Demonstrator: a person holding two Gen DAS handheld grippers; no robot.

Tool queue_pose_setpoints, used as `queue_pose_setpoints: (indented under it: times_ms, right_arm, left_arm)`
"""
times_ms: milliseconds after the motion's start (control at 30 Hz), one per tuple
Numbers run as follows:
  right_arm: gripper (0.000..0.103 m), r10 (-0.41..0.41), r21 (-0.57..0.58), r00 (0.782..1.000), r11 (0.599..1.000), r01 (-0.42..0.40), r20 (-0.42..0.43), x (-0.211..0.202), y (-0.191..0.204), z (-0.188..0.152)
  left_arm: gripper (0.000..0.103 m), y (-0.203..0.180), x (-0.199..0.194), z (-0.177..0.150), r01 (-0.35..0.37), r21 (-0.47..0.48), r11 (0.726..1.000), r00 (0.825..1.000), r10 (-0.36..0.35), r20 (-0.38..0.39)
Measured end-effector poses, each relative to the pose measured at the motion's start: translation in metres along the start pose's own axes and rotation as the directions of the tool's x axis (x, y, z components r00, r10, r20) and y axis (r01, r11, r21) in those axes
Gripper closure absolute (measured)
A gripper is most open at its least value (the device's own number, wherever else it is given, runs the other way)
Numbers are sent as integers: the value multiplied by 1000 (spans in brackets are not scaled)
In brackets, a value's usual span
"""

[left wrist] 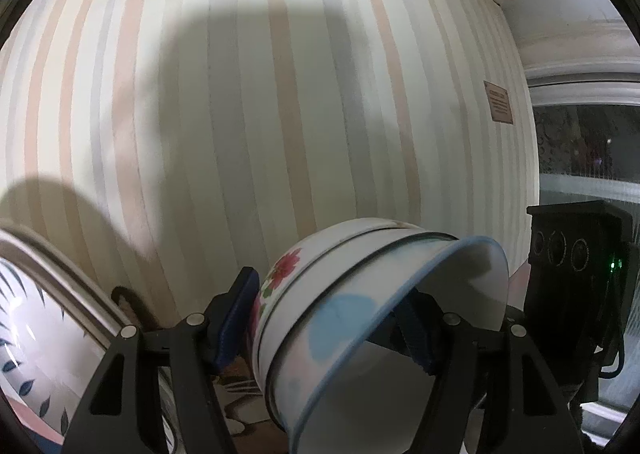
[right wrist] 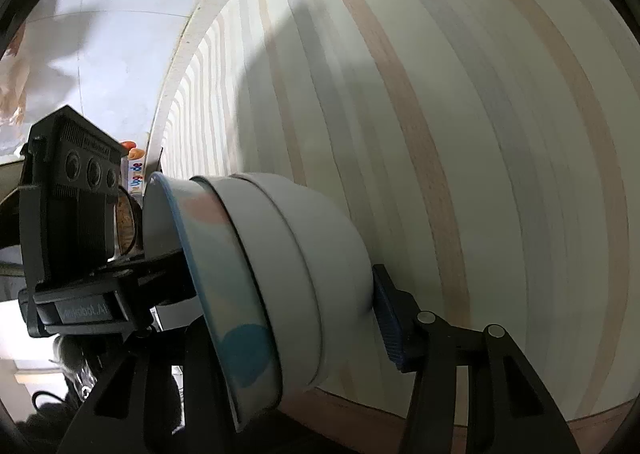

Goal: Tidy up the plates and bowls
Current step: 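Lift the bowl stack and carry it over the plate stack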

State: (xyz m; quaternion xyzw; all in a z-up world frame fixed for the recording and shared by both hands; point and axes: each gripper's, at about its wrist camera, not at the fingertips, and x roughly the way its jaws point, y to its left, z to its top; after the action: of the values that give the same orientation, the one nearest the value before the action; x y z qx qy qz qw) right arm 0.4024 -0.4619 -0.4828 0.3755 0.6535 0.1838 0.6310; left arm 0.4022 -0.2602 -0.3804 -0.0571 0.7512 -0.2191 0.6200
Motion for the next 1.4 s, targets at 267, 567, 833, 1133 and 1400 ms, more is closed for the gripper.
queue_pose_setpoints:
  times_ms: [267,567,833,1133,1400]
  right_arm:
    - [50,28,13,999,1000,-28,-39,5,4,-1]
    - [50,37,-43,998,998,-39,-50,-14,24,0]
    - [50,40,-64,996,997,-45,-82,-11,62,-10]
    - [50,39,-105,994,993,-50,-102,16,111,-27]
    - [50,39,-147,990,987,-59,-132,55,153,-43]
  left_arm:
    - [39,-1,-6,-5,-41,-26,999,999,42,27]
    - [39,1,-36,-10,-27,-44,999,997,30,70]
    - [39,20,-66,-25,-18,-68,997,996,24,85]
    - [39,55,-102,-32,-19,-103,995,992,32,125]
    - [39,98,-123,-46,-22,-146,989,987,45,154]
